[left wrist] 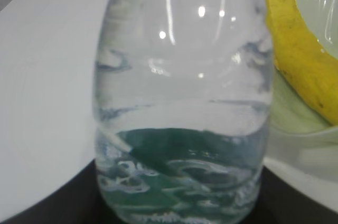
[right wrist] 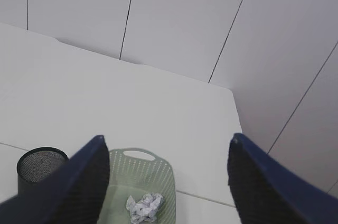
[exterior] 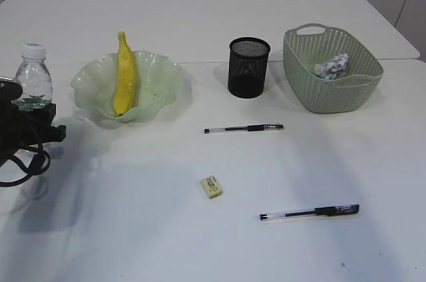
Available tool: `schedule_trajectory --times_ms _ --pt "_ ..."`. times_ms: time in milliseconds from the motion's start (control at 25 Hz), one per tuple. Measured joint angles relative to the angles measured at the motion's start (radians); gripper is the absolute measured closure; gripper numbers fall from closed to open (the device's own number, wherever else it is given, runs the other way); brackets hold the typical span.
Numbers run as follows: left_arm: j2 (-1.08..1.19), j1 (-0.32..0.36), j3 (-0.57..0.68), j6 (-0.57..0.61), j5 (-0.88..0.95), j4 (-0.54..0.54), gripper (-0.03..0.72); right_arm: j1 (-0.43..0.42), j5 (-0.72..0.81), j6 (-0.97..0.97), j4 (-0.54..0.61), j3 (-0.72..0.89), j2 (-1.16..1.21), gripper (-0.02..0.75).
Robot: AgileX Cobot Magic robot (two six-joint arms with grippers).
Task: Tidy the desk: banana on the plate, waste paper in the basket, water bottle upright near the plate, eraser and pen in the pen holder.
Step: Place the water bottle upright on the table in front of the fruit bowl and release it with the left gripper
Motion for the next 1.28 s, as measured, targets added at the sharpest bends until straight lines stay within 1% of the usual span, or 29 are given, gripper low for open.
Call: schedule_trajectory --times_ms 520,880,1000,1280 --pt "0.001 0.000 -0.002 0.000 0.000 0.004 0.311 0.000 0.000 0.000 0.000 0.000 0.000 0.218" --pt "0.044 0.000 -0.069 0.000 0.000 0.002 0.311 0.000 -0.002 0.000 0.000 0.000 0.000 0.219" --pt "0.053 0.006 -0.072 0.000 -0.007 -0.015 0.311 0.000 -0.002 0.000 -0.002 0.000 0.000 0.219" --pt "0.088 0.043 -0.123 0.000 -0.023 -0.050 0.311 0.000 -0.002 0.000 -0.010 0.000 0.000 0.219"
